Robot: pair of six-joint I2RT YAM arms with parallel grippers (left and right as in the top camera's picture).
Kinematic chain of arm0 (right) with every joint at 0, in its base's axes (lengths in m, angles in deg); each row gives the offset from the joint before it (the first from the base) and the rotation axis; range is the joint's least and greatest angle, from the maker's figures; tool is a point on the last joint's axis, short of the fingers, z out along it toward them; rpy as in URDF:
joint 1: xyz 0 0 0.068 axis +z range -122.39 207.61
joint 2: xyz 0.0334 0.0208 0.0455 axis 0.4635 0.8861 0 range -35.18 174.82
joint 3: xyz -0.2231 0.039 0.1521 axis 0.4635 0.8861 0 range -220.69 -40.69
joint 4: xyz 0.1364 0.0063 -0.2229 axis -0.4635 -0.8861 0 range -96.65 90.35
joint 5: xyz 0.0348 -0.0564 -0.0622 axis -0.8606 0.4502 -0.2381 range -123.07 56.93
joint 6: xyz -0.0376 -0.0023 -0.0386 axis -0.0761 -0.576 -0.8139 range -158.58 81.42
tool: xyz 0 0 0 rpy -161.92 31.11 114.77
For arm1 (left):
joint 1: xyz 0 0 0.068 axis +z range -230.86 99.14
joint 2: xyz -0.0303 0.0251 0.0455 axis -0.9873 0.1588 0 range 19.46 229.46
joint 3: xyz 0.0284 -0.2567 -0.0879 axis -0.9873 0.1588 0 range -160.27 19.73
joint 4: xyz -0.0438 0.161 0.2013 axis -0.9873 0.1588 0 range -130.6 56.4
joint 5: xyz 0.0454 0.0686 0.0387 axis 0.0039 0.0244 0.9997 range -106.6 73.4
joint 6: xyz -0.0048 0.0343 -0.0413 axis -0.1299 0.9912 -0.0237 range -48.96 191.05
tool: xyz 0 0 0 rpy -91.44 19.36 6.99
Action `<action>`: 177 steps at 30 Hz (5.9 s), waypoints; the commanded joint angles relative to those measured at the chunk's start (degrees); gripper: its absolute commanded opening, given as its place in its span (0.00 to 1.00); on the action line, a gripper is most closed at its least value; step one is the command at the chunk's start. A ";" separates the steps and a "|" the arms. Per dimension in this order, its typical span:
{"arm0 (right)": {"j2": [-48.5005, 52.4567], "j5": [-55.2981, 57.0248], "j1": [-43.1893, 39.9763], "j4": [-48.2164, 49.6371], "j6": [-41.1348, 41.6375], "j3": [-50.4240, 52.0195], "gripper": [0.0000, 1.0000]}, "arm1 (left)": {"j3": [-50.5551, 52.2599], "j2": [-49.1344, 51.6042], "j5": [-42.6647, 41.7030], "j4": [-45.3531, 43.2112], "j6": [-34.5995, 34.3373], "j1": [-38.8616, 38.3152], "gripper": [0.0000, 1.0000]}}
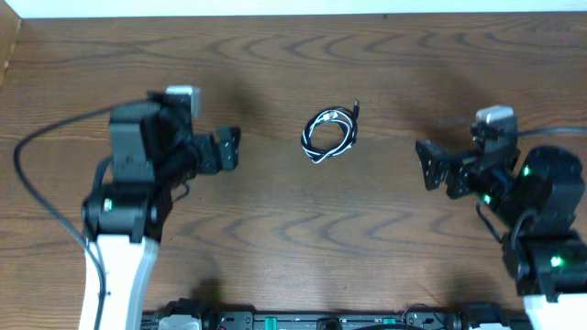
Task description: Untangle cables
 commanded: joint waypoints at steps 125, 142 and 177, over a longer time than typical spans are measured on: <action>39.65 -14.34 10.25 0.11 40.06 -18.25 0.66 | -24.68 35.28 -19.41 1.38 -19.82 -23.34 0.08; 48.68 -12.00 14.12 -0.26 40.72 -18.25 0.56 | -24.68 35.45 -21.84 -3.26 -19.76 -21.62 0.08; 50.42 4.22 -0.74 -20.87 16.70 -18.25 0.02 | -24.17 35.47 -10.78 11.78 -9.88 -13.38 0.08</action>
